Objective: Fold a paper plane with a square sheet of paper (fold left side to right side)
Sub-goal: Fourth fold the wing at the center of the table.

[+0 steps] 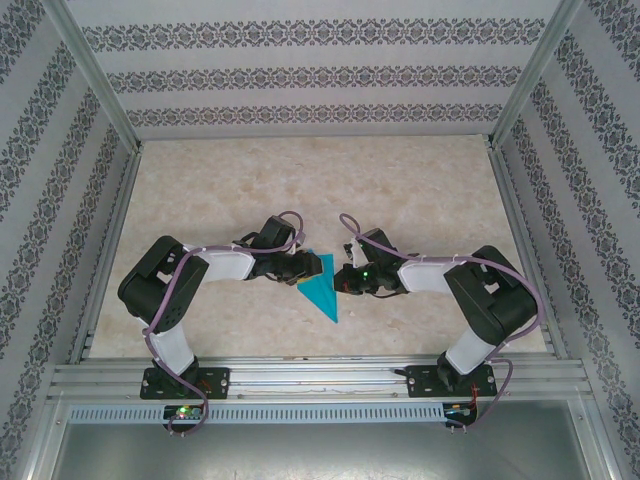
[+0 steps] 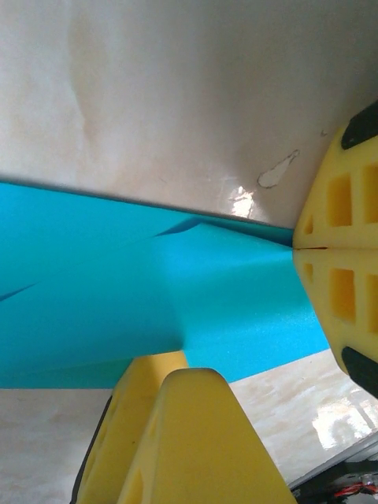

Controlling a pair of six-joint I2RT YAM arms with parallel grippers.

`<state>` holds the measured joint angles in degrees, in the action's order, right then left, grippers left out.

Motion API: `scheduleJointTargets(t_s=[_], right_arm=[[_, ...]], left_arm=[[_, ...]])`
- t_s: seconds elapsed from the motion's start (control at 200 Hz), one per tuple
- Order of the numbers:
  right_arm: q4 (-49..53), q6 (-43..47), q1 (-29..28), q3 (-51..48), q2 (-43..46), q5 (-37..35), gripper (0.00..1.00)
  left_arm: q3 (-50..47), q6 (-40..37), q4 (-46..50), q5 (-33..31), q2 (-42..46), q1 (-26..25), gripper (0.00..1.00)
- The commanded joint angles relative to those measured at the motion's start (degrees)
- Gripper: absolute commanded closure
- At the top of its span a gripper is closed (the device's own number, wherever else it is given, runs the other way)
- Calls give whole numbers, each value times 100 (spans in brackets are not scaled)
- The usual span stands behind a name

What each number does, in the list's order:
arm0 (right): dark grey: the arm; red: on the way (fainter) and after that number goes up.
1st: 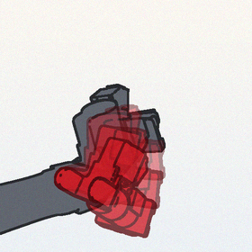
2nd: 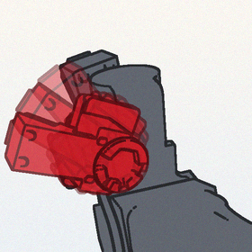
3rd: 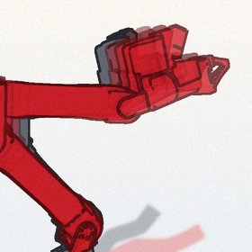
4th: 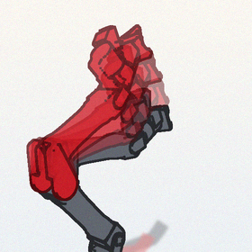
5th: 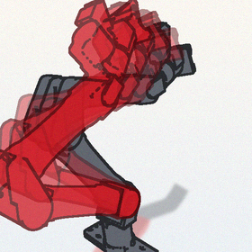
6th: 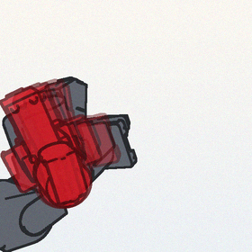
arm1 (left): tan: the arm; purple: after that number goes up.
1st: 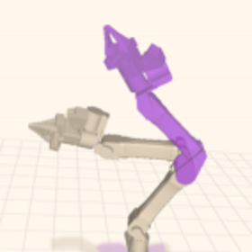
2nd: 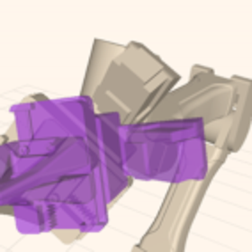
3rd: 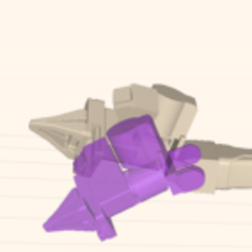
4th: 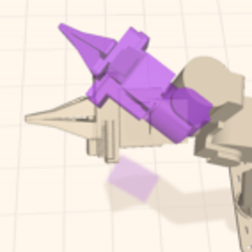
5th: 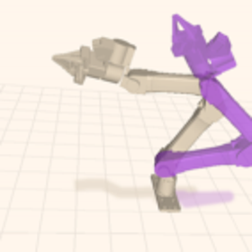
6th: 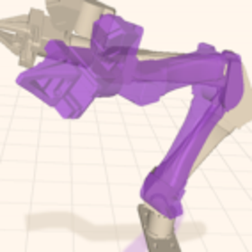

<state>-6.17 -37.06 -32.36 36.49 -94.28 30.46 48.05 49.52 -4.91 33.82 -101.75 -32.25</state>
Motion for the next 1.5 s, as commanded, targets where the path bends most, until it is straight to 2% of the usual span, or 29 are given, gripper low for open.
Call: scheduleJointTargets(t_s=[0.0,0.365,0.659,0.754,0.914,1.024,1.214,1.494], right_arm=[[90,155,2,126,-131,-144,100],[456,94,-84,122,-432,-399,100],[659,144,-104,121,-503,-471,100],[718,162,-112,146,-512,-492,100],[821,147,-122,182,-530,-553,100],[935,180,-150,225,-556,-617,100],[1099,232,-189,275,-591,-720,100],[1403,322,-240,402,-648,-882,100]], left_arm=[[-32,-126,276,-183,-42,-80,56],[24,-17,122,-20,150,-89,48],[153,-580,989,-628,862,60,43],[134,-641,910,-487,1010,70,50],[154,-496,321,247,787,13,75],[298,-432,135,510,436,-100,86],[451,-345,-5,572,-11,-185,93],[442,-510,316,274,-203,-185,94]])
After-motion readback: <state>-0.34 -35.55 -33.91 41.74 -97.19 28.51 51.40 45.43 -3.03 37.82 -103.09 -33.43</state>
